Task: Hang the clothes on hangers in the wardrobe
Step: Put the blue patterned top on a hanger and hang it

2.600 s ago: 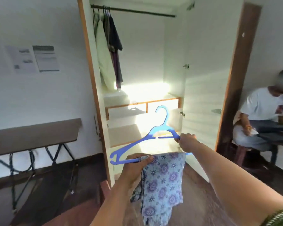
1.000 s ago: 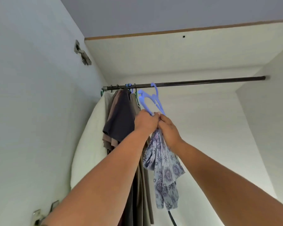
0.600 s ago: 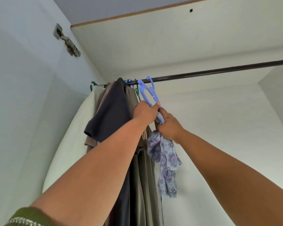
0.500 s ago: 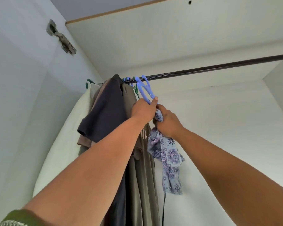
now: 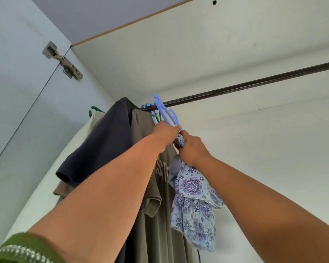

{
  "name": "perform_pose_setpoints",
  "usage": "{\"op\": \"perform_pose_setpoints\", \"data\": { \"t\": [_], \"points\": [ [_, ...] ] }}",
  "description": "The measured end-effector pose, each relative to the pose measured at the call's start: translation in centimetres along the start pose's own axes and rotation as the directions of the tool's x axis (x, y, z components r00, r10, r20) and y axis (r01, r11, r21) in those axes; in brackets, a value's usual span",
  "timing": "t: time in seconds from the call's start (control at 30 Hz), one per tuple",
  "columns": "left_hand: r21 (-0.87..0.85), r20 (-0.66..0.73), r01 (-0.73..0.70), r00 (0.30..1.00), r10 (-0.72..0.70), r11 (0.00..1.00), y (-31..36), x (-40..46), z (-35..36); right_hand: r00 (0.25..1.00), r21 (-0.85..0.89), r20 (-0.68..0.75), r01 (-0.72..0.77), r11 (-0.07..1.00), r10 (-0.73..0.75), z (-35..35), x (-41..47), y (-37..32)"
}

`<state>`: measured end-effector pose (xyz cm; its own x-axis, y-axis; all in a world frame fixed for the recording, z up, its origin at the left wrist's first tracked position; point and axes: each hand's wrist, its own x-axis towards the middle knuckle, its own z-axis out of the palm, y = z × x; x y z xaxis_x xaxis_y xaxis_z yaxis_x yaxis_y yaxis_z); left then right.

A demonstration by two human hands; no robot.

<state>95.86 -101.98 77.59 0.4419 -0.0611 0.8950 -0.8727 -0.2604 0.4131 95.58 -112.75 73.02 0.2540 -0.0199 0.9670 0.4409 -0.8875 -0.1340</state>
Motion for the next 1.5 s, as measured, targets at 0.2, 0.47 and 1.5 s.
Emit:
{"op": "perform_pose_setpoints", "data": {
  "t": [0.2,0.47,1.5],
  "points": [
    [0.054,-0.010,0.034,0.999,-0.033,0.998,0.0,2.9,0.6,1.000,-0.018,-0.017,-0.009,1.000,0.009,1.3,2.7,0.8],
    [0.108,-0.096,-0.007,0.995,0.017,0.994,0.4,5.5,-0.7,0.996,0.035,-0.078,0.051,0.998,-0.049,2.7,5.7,-0.1],
    [0.518,-0.146,-0.013,0.984,0.104,0.855,-2.5,-14.2,-3.1,0.976,0.163,0.049,-0.216,0.963,0.211,3.3,-11.7,-6.9]
  ]
}}
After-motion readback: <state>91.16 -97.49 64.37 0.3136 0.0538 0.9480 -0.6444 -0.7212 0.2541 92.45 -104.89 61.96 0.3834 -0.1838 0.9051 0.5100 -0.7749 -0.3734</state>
